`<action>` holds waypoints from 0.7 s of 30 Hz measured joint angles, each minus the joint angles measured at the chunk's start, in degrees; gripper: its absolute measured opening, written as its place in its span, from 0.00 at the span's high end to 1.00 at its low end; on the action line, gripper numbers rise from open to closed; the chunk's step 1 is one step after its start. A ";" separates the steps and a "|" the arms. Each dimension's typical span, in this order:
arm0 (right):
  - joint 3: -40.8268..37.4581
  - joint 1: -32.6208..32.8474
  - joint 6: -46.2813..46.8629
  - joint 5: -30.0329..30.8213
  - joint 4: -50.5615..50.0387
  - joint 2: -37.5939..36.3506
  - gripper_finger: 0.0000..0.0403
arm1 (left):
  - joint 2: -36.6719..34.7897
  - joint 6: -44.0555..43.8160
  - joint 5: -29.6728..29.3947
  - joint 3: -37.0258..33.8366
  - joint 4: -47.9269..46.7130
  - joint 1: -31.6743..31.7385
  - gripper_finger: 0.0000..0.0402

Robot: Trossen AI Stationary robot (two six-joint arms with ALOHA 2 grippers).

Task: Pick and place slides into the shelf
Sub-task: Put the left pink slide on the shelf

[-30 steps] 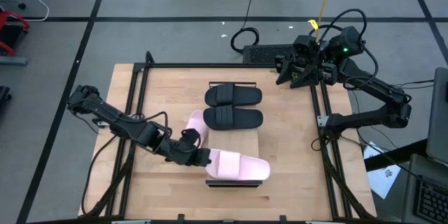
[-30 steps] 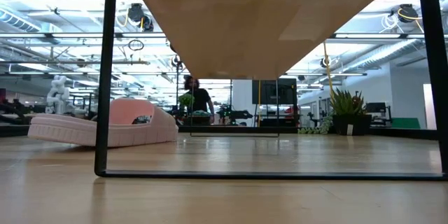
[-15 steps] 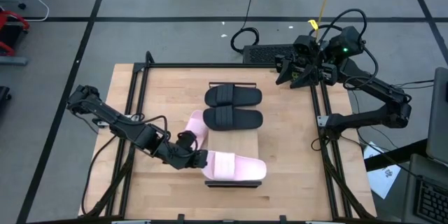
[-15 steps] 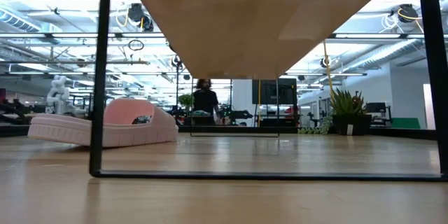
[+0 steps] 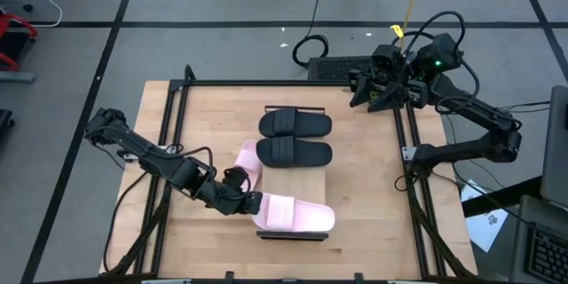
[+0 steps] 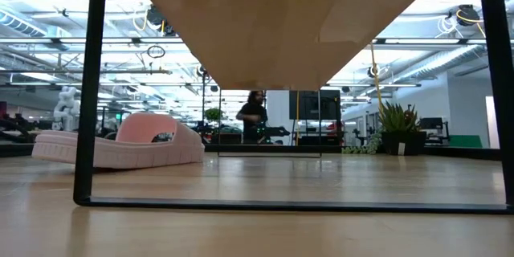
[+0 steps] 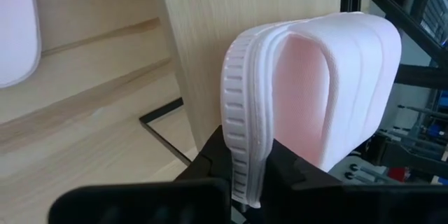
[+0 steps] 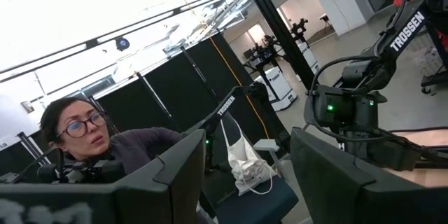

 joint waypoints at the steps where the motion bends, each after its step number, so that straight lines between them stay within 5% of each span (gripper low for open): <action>1: 0.00 0.00 0.00 0.02 0.00 0.00 0.51 | 0.00 -0.01 0.02 0.00 -0.04 0.00 0.93; 21: 0.00 0.00 -0.22 1.27 0.10 0.01 0.51 | 0.00 -0.52 1.51 0.00 -2.79 -0.04 0.62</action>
